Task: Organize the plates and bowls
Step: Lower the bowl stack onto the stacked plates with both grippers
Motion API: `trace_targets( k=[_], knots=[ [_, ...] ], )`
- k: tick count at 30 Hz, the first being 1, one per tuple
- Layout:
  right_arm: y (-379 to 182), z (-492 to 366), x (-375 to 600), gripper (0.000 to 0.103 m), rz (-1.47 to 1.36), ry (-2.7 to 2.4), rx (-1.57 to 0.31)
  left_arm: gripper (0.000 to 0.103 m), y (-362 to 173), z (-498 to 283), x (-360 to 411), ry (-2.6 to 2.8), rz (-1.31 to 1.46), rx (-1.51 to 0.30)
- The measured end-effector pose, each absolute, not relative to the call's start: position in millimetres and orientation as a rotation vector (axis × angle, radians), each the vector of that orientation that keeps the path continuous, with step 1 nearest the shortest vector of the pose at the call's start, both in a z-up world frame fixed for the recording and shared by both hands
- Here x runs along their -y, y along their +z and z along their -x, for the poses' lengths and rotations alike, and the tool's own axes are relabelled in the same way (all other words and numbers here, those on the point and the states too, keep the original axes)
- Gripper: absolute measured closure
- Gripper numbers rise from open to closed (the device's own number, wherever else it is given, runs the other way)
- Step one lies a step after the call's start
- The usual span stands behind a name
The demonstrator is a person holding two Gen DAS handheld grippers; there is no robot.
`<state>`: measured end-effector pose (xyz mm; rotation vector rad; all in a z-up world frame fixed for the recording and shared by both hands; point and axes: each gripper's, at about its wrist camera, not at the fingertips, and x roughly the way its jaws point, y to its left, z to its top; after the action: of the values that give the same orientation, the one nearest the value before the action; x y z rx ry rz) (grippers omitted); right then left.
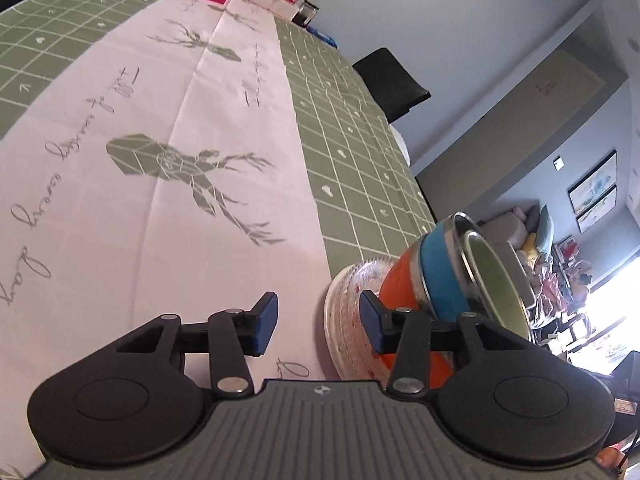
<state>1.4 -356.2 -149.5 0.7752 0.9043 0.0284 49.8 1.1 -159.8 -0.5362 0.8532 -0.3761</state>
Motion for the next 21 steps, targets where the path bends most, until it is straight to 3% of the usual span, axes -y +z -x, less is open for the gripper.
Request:
trace_targets(
  k=[9, 14, 21],
  knots=[
    [-173, -10, 348, 0.069, -0.809, 0.041, -0.941, 0.056, -183, -52, 19, -0.433, 0.573, -0.907],
    [-180, -15, 346, 0.082, -0.863, 0.084, -0.956, 0.071, -185, -54, 27, -0.461, 0.576, -0.937],
    [-178, -18, 343, 0.082, -0.839, 0.080, -0.969, 0.075, -185, -55, 26, -0.448, 0.582, -0.930]
  ],
)
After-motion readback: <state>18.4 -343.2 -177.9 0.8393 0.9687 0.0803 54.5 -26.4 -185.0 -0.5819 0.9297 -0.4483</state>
